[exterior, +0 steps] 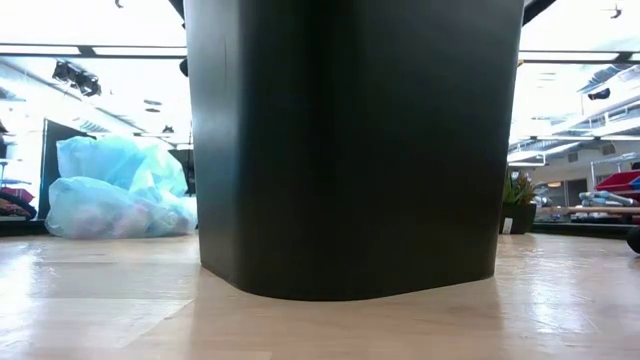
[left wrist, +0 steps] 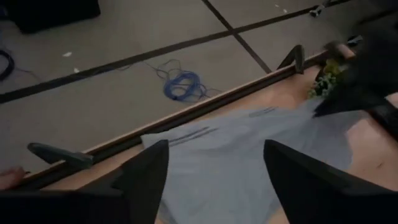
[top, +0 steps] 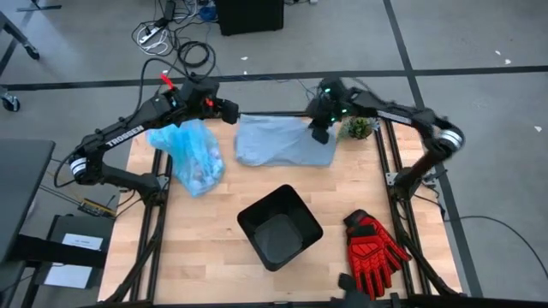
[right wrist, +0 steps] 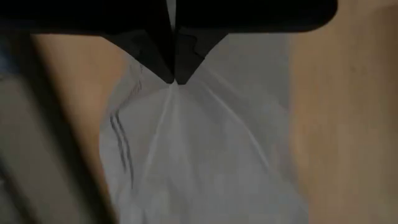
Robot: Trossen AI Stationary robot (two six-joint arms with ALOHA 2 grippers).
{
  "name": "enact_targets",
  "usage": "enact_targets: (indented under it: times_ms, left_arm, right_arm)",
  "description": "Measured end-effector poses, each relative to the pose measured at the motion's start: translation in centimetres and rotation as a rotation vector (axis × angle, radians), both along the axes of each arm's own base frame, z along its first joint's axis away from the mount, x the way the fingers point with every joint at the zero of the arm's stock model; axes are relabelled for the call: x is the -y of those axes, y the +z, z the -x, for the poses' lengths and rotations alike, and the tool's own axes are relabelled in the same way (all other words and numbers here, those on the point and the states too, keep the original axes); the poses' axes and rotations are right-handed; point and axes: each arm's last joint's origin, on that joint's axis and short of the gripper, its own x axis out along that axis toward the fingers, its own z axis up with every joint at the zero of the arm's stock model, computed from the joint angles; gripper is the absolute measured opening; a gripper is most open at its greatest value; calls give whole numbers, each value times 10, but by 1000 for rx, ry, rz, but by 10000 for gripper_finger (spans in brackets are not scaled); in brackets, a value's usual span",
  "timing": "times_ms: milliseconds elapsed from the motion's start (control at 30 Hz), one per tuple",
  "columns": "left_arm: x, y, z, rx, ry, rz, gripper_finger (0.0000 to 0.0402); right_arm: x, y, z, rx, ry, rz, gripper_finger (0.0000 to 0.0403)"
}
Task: Place trash/remove bag and relplace
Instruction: Put the gray trash bag into the trash bin
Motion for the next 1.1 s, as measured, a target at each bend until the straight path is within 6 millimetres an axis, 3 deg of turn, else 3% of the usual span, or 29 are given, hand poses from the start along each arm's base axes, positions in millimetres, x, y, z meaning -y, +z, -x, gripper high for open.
enact_targets:
  times_ms: [233,467,600,800,1100]
  left_arm:
    - [-10,15,-4,109,-16,-129,242]
    - [-13,28,-8,157,-115,-276,241]
    - [-14,33,-9,186,-138,-318,241]
    - [-12,43,-13,303,-265,-350,241]
    - [-5,32,-19,313,-473,-204,241]
  right_arm:
    - [-42,85,46,281,3,102,0]
    - [-96,147,84,613,399,159,0]
    - [-127,170,109,753,570,161,0]
    - [-160,198,137,941,647,145,0]
    - [-167,229,150,1277,364,375,0]
